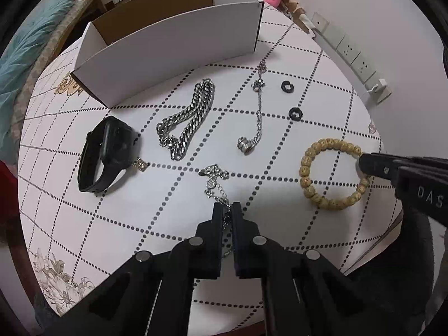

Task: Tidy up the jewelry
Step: 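Reach the left tool to the thin silver chain and grasp it, then carry the bracelet into the box with the right tool while the left tool drops the chain in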

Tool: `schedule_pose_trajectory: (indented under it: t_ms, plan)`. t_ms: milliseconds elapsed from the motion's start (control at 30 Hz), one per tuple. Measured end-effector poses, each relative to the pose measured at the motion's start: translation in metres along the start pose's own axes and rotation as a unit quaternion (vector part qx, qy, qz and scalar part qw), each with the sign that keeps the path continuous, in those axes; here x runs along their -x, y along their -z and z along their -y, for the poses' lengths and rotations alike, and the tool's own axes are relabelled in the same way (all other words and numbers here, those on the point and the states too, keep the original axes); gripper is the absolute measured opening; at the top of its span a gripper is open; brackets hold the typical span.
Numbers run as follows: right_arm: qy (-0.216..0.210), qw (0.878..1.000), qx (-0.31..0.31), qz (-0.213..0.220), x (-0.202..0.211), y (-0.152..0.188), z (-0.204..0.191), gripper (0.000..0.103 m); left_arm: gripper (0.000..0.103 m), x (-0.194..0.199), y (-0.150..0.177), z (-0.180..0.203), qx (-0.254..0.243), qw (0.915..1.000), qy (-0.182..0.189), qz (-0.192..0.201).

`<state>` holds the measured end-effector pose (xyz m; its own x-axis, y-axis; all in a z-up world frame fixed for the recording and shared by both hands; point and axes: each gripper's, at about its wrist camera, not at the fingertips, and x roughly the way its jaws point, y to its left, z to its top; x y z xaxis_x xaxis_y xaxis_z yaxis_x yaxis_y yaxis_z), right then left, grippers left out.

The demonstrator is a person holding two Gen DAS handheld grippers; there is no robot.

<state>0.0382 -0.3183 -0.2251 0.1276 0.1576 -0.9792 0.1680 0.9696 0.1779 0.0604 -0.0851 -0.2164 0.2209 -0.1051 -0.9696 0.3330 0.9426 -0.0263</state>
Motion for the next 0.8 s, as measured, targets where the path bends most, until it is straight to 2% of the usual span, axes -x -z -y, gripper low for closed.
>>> schedule_pose_trajectory:
  t_ms: [167, 467, 700, 800]
  plan:
    - [-0.007, 1.0, 0.003, 0.01, 0.01, -0.001, -0.003, 0.009, 0.0, 0.018, 0.002, -0.019, 0.03, 0.999, 0.028, 0.017]
    - [-0.043, 0.998, 0.012, 0.042, 0.046, -0.012, -0.012, 0.009, 0.0, 0.078, 0.002, -0.062, 0.085, 0.9915, 0.079, 0.059]
    - [-0.085, 0.993, 0.038, 0.069, 0.086, -0.035, -0.036, 0.009, 0.0, 0.129, -0.018, -0.077, 0.098, 0.9843, 0.104, 0.103]
    - [-0.105, 0.989, 0.054, 0.086, 0.107, -0.052, -0.05, 0.009, 0.0, 0.154, -0.039, -0.086, 0.099, 0.9797, 0.117, 0.128]
